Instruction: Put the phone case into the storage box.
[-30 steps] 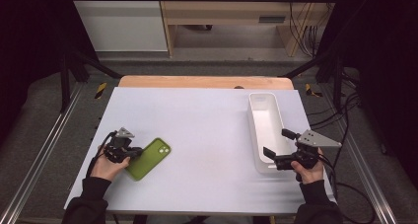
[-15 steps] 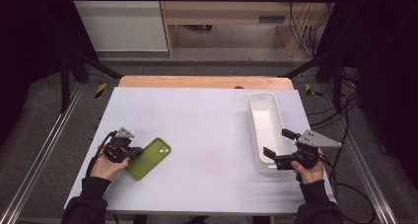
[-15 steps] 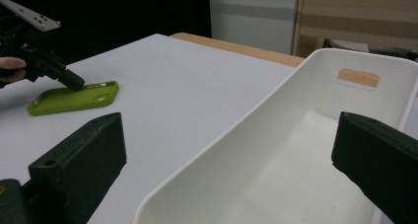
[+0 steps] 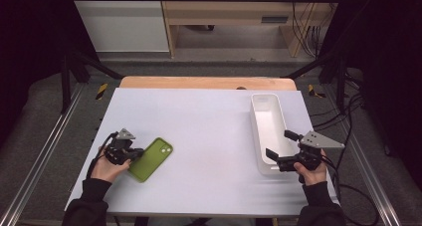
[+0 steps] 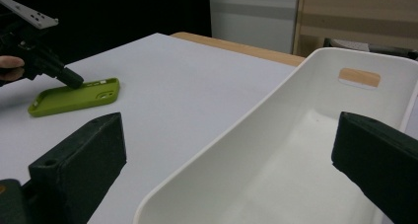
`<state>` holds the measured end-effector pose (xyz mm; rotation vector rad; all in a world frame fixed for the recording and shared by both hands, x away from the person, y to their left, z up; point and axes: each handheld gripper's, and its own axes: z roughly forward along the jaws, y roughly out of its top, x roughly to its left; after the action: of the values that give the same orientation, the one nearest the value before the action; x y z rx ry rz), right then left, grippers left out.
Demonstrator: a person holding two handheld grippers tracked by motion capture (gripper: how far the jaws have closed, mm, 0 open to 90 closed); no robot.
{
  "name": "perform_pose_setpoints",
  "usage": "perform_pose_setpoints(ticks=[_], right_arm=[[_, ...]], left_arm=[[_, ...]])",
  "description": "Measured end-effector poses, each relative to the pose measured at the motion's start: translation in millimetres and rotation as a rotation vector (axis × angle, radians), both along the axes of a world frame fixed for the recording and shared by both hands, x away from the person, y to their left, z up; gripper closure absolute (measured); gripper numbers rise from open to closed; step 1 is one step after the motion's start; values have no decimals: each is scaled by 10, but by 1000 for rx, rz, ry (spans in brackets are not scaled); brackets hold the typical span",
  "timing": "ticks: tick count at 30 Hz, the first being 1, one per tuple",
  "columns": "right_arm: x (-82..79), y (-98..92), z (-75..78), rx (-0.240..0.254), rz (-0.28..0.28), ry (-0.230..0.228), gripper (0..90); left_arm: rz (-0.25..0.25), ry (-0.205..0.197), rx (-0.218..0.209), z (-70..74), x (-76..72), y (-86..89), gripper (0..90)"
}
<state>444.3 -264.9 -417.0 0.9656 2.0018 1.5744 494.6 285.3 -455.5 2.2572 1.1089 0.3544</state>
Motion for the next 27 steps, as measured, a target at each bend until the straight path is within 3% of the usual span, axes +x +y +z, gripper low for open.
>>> perform_pose_setpoints(ticks=[27], right_arm=[[-1,-3,4,1,1,-1,4]], left_arm=[[6,-126,-43,262,-132,-91,872]])
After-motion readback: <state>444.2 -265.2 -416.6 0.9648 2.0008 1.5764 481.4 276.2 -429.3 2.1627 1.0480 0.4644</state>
